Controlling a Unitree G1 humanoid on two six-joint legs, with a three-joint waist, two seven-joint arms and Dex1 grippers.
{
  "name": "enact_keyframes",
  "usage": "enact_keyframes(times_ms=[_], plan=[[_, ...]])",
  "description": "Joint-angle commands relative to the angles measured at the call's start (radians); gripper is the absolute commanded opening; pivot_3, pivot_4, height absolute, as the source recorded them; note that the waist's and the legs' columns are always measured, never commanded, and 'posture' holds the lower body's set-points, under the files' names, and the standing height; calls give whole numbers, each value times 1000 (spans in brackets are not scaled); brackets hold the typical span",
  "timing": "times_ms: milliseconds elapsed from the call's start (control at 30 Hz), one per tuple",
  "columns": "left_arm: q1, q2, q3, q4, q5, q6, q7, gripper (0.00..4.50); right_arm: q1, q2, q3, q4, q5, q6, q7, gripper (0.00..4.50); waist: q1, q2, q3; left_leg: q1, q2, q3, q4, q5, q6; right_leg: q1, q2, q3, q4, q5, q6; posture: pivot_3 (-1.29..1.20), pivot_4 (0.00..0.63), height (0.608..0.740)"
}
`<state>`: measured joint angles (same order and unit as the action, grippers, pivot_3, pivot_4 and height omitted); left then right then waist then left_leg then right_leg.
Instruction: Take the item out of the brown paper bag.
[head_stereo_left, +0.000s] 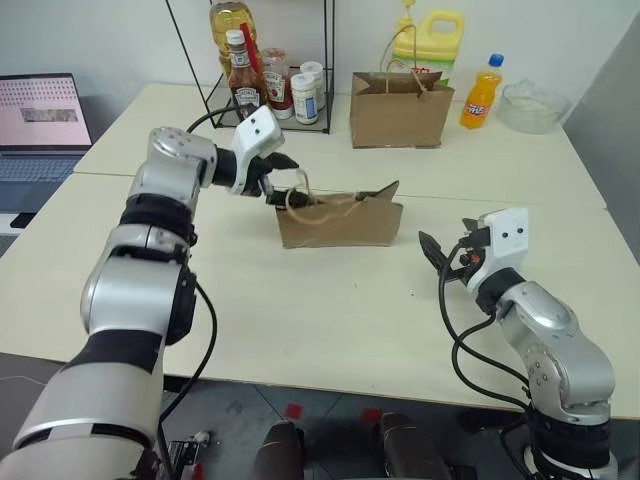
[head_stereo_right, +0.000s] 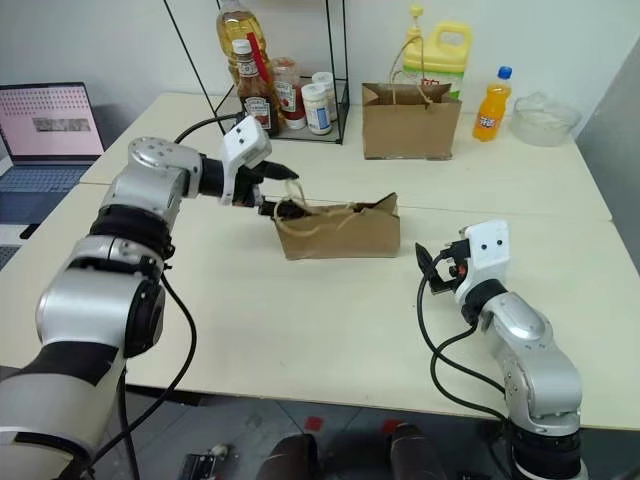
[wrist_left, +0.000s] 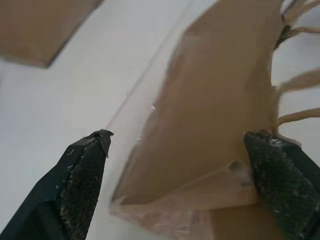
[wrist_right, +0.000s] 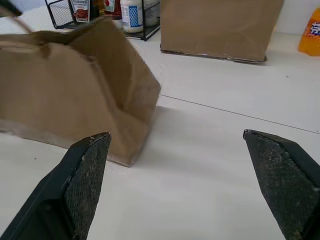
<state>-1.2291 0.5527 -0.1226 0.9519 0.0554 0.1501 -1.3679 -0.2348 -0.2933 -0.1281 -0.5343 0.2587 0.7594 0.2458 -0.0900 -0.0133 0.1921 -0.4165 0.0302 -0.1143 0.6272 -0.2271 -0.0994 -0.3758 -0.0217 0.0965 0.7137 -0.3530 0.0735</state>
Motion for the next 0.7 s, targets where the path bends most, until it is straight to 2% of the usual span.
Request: enact_keyframes(times_ms=[33, 200, 300, 400, 533, 700], plan=[[141, 59, -24, -360, -56, 190, -86, 4500, -44, -21, -38, 47, 11, -59, 18, 4450, -3, 0, 0, 0, 0, 0, 0, 0, 0, 0, 0, 0, 0, 0, 0, 0, 150, 740], [348, 136, -20, -805, -137, 475, -70, 4500, -82, -41, -55, 137, 7, -106, 29, 4450, 1, 0, 0, 0, 1, -1, 1, 0, 0, 1, 0, 0, 0, 0, 0, 0, 150, 740], [394, 181, -7, -939, -178, 567, -49, 4500, -95, -51, -59, 172, 6, -128, 31, 4450, 4, 0, 0, 0, 0, -1, 1, 0, 0, 2, 0, 0, 0, 0, 0, 0, 150, 740], [357, 222, 20, -967, -213, 598, -33, 4500, -95, -61, -63, 187, 7, -142, 36, 4450, 4, 0, 0, 0, 0, -1, 2, 0, 0, 2, 0, 0, 0, 0, 0, 0, 150, 740], [374, 301, 21, -985, -223, 403, -78, 4500, -80, -75, -54, 183, 13, -143, 56, 4450, 2, 0, 0, 1, 0, 0, 1, 0, 0, 2, 0, 0, 0, 0, 0, 0, 150, 740], [502, 308, -3, -1045, -223, 64, -120, 4500, -62, -120, -28, 148, 49, -117, 137, 4450, 6, 0, 0, 1, 0, 0, 1, 0, 0, 2, 0, 0, -1, 0, 0, 0, 150, 740]])
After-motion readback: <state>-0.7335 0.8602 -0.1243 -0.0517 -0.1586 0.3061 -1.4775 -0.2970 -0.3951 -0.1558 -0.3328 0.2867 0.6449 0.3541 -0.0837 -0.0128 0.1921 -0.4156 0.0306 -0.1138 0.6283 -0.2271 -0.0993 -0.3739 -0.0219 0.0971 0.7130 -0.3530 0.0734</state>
